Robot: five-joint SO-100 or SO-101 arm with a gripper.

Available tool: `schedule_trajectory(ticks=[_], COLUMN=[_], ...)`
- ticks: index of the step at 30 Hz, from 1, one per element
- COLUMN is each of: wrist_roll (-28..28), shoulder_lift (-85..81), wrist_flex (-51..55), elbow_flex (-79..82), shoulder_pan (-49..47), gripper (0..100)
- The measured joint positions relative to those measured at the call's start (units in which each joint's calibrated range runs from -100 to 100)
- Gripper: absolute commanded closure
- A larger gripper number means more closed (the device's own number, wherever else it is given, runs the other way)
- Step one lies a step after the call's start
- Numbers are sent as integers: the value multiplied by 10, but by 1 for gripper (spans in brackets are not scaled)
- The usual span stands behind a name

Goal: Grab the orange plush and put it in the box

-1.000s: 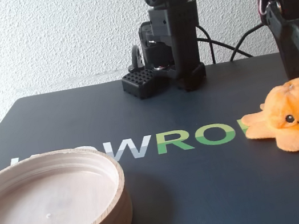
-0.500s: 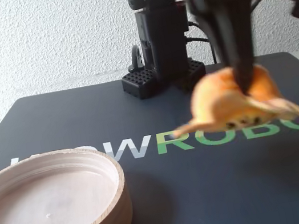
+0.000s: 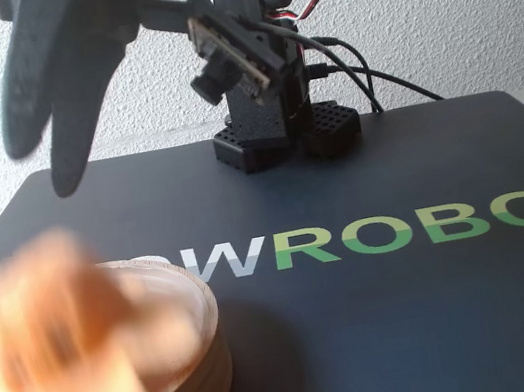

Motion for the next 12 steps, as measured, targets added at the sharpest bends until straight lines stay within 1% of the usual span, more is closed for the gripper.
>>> schedule_trajectory(ticks=[5,9,10,11,12], wrist_roll=[-33,-88,-104,-120,-137], shoulder_lift=[-35,-80,-94,-107,-121], wrist_flex=[19,115,136,154,168], elbow_flex=[31,31,31,31,32], shoulder_pan=[-27,-78,-98,-116,-136], gripper=[50,50,54,63,76])
